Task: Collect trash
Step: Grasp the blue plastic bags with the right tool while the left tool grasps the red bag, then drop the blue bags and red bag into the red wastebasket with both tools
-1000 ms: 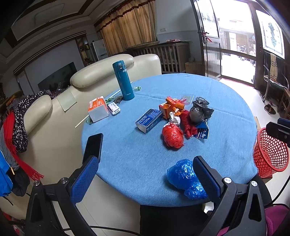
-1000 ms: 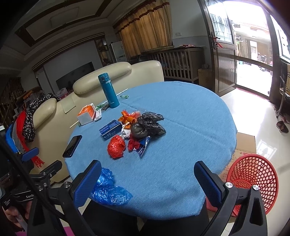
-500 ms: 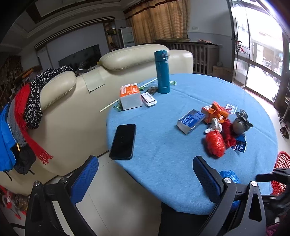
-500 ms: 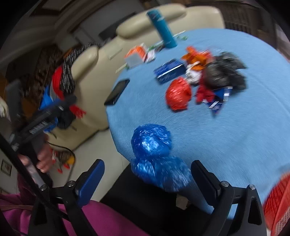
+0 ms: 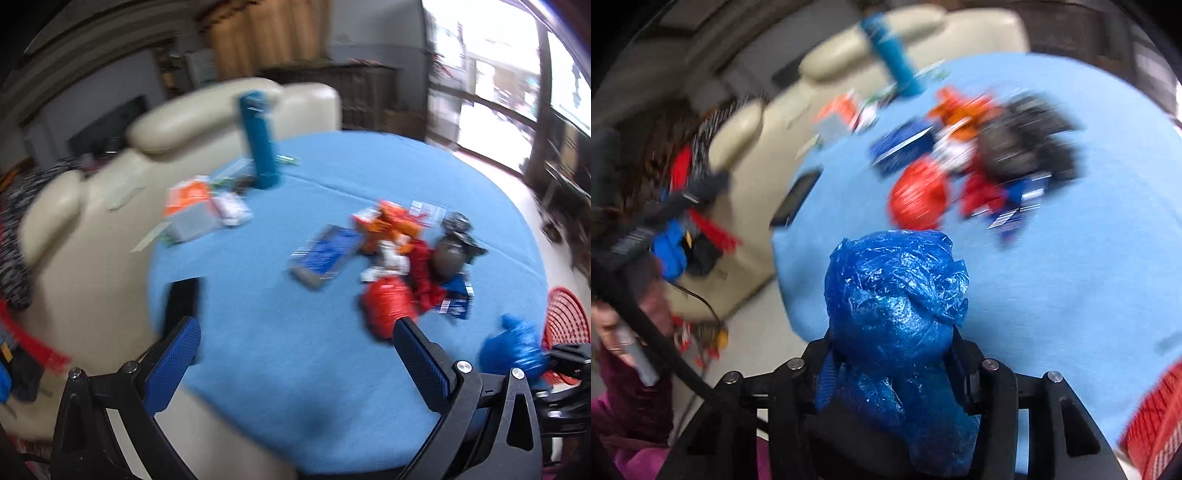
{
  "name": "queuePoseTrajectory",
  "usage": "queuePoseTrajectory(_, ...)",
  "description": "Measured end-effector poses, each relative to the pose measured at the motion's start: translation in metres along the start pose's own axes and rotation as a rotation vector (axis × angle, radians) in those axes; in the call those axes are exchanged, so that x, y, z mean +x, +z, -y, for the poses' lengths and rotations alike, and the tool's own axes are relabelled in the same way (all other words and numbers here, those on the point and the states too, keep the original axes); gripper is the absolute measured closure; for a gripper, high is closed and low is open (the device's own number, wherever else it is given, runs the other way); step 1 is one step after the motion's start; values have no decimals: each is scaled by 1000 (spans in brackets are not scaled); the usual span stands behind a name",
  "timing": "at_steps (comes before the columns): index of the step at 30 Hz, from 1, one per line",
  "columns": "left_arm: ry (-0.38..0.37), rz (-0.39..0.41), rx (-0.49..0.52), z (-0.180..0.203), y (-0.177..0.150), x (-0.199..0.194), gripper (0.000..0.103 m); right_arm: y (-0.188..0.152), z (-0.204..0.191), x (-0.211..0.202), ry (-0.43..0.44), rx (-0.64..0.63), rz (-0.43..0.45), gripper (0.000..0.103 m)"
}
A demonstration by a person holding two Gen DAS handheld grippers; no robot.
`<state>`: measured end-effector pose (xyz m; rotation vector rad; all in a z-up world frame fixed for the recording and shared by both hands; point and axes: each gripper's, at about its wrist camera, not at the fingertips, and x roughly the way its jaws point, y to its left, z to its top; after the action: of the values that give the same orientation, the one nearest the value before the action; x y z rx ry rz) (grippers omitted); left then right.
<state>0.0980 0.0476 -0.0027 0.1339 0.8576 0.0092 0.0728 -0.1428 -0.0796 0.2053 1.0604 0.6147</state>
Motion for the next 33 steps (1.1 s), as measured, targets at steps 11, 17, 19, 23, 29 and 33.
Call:
queuePoseTrajectory(11,-97,-176,68,79,11,100,39,-37,83,-113,-148,205,189,50)
queuePoseTrajectory(17,-78,-188,89,95,14,116,54,-47,104,-133,-170,243,242,50)
queuePoseTrajectory(19,-76,-183,88,96,15,116,57,-50,106,-136,-180,244,257,50)
queuePoseTrajectory(23,-64,-176,76,95,15,117,62,-56,116,-147,-185,262,294,50)
queuePoseTrajectory(29,-50,-149,62,92,5,107,65,-62,130,-169,-195,304,370,50)
queuePoseTrajectory(33,-41,-117,61,88,-4,87,66,-64,141,-189,-235,342,426,50)
